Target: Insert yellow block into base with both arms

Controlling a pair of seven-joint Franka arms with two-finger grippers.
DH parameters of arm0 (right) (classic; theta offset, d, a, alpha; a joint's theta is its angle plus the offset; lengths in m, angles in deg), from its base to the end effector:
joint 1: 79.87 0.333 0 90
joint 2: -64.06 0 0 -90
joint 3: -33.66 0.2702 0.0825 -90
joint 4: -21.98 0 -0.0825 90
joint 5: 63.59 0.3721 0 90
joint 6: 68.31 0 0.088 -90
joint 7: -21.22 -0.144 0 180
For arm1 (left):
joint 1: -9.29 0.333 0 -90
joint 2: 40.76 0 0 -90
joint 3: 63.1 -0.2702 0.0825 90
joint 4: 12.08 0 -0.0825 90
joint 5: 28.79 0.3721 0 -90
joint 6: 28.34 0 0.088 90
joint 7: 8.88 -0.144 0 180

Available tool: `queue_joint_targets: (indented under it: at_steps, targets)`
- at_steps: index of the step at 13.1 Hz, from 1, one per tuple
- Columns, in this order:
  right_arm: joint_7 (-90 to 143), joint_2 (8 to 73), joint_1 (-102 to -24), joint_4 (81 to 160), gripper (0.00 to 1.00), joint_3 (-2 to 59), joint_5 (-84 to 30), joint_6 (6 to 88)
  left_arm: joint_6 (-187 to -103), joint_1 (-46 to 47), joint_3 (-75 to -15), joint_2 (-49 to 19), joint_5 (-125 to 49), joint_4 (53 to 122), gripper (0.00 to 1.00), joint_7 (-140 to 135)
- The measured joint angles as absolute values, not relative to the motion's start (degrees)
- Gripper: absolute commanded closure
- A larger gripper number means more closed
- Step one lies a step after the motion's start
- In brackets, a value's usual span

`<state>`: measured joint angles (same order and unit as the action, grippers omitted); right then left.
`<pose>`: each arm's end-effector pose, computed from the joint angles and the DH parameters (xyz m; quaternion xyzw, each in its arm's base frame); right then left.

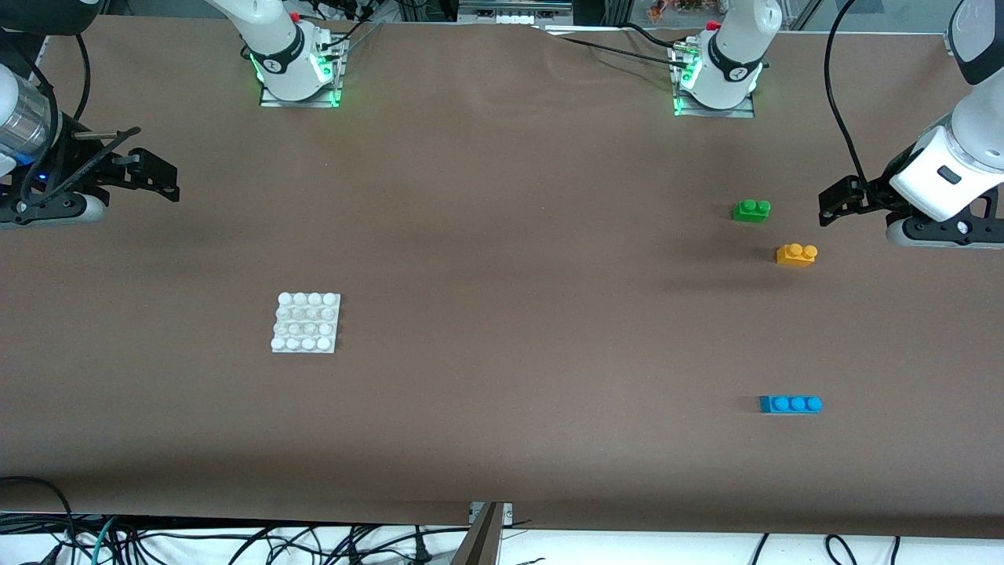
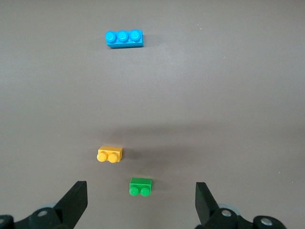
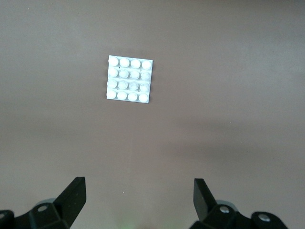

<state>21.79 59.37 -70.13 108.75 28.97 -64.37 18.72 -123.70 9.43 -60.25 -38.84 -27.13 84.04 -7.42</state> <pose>0.5529 0.0482 0.5183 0.9980 0.0489 -0.0381 0.0116 0.5522 -0.0220 0.4820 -0.9996 0.0126 0.0229 0.0144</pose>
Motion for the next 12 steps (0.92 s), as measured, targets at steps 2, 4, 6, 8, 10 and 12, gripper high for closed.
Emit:
queue_joint_targets:
  at_steps: [2,4,6,8,10,12]
  targets:
    - [21.8,59.2,-70.2,108.8,0.0,28.9,-63.7,18.3,-123.7,9.4,-60.2,-38.8,-27.1,84.0,0.0,-7.4]
    - [21.8,59.1,-70.2,108.8,0.0,28.9,-63.4,18.3,-123.7,9.4,-60.2,-38.8,-27.1,84.0,0.0,-7.4]
    - [21.8,59.1,-70.2,108.8,0.0,28.9,-63.4,18.3,-123.7,9.4,-60.2,-38.8,-27.1,84.0,0.0,-7.4]
    - [21.8,59.1,-70.2,108.8,0.0,28.9,-63.4,18.4,-123.7,9.4,-60.2,-38.8,-27.1,84.0,0.0,-7.4]
    - [21.8,59.1,-70.2,108.8,0.0,28.9,-63.4,18.4,-123.7,9.4,-60.2,-38.8,-27.1,84.0,0.0,-7.4]
    - [21.8,59.1,-70.2,108.8,0.0,28.9,-63.4,18.4,-123.7,9.4,-60.2,-38.8,-27.1,84.0,0.0,-7.4]
